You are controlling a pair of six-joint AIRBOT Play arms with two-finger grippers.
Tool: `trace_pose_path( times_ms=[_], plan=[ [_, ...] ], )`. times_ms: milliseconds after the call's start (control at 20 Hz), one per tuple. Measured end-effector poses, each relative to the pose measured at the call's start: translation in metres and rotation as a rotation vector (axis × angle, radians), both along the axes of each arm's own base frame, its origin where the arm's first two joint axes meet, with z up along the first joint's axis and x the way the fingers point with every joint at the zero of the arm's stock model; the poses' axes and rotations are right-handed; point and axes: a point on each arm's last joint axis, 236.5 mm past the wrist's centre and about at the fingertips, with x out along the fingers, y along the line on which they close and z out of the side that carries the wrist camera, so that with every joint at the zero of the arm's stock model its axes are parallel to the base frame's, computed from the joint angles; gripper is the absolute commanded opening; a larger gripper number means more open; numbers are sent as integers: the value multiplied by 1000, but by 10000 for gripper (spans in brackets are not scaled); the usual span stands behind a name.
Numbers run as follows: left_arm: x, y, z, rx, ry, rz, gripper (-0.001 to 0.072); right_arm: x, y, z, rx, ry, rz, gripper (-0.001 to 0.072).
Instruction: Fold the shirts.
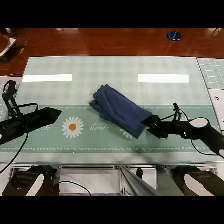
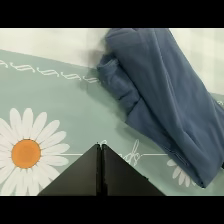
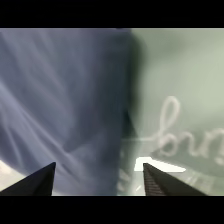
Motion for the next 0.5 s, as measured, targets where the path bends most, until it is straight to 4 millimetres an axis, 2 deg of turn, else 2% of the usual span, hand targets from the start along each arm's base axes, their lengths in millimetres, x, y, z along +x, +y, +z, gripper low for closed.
trace_pose_path(
  times_ms=[50,150,250,350,450,500],
  plan=[
    [1,-1,-1,-3,2,-2,26,4,7,-2,18,13,22,568],
    [3,-4,-1,-15,3,-3,27,13,21,-7,20,20,95,31],
    [5,-6,0,-23,-2,-2,26,29,38,-2,39,-9,174,29],
    [6,-7,0,-28,-3,-1,26,49,54,17,58,-73,257,29],
    [6,-8,0,-31,-3,-2,26,81,63,49,43,-179,324,29],
    [6,-8,0,-31,-2,-2,26,100,66,71,21,-242,358,29]
  ],
)
